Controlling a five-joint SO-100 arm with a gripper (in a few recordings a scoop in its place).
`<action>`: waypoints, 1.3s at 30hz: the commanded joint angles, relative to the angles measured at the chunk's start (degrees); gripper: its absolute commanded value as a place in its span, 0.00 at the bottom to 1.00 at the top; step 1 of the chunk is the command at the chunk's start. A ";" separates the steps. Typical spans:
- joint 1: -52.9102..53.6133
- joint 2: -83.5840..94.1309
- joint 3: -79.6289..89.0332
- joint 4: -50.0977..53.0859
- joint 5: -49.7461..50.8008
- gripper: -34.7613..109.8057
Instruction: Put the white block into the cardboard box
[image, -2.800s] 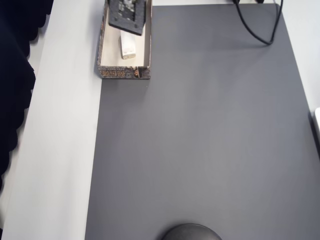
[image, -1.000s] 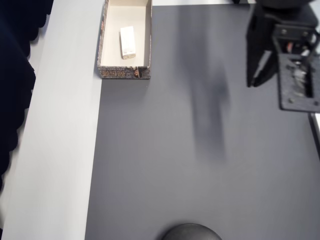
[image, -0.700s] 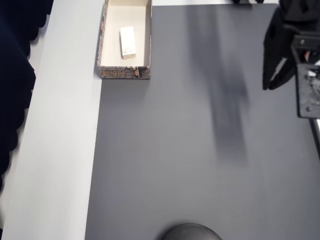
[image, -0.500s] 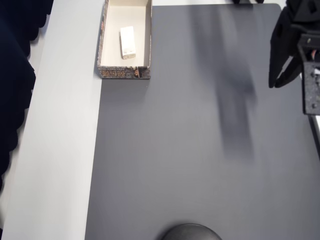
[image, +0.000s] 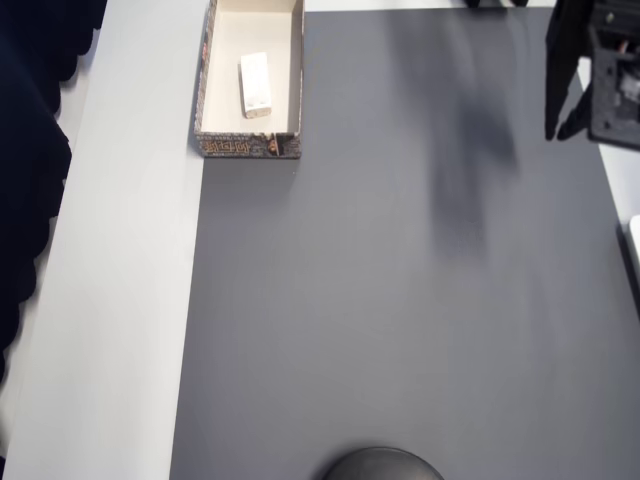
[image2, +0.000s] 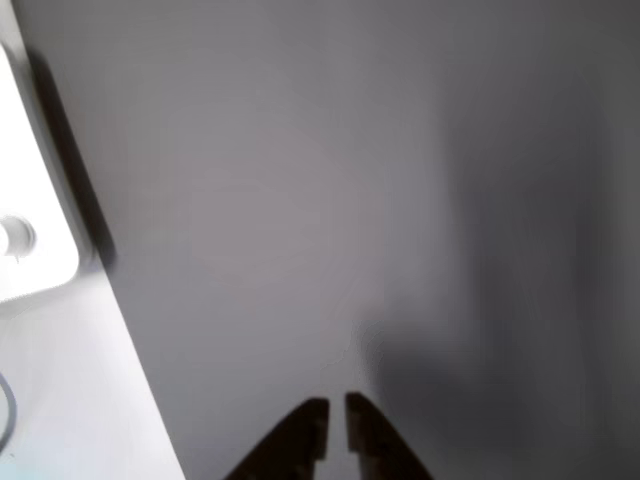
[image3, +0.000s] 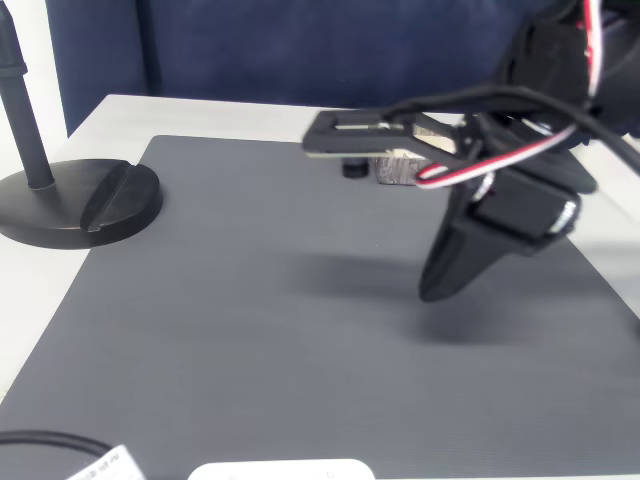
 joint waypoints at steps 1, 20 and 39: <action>-0.70 5.45 3.60 -4.39 -2.29 0.23; 4.83 27.07 26.54 -17.14 5.10 0.23; 5.63 44.74 42.19 -17.93 8.96 0.23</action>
